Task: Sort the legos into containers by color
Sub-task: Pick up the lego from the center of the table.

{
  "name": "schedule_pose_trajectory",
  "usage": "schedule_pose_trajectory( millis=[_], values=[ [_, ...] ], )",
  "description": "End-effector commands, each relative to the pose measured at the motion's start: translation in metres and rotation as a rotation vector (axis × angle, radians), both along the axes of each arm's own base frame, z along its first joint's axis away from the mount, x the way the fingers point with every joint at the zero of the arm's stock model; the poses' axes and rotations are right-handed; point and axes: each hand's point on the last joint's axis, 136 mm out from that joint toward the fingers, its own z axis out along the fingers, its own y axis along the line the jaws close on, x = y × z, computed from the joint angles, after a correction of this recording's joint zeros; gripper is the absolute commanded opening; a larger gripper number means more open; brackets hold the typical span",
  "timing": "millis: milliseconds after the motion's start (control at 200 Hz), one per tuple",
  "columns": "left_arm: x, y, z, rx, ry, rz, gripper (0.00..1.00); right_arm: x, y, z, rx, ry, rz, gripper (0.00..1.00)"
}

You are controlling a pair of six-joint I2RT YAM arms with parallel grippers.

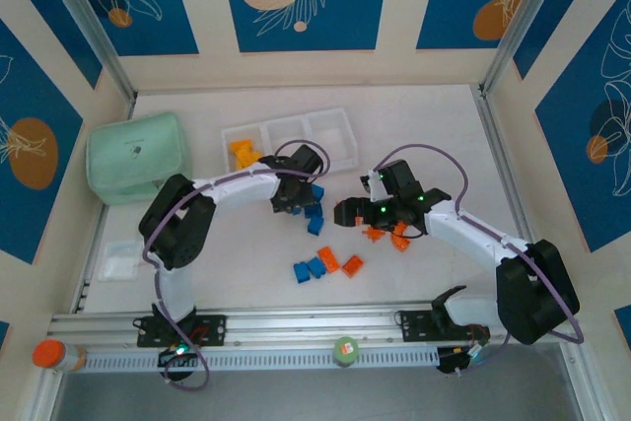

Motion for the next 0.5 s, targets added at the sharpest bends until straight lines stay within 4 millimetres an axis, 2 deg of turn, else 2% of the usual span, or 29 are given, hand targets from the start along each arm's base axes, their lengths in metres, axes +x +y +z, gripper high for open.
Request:
schedule_pose_trajectory(
  millis=[0,275,495],
  values=[
    [0.009,0.004,-0.003,0.022,-0.005,0.019,0.54,-0.002,0.0,0.004,0.013,-0.01,0.015,0.99],
    [0.006,0.005,-0.014,0.024,0.026,0.017,0.33,-0.001,0.001,0.003,0.021,-0.003,0.015,0.99],
    [0.002,0.01,-0.003,0.022,0.012,0.015,0.23,0.0,0.0,0.005,0.027,-0.006,0.014,0.99]
  ],
)
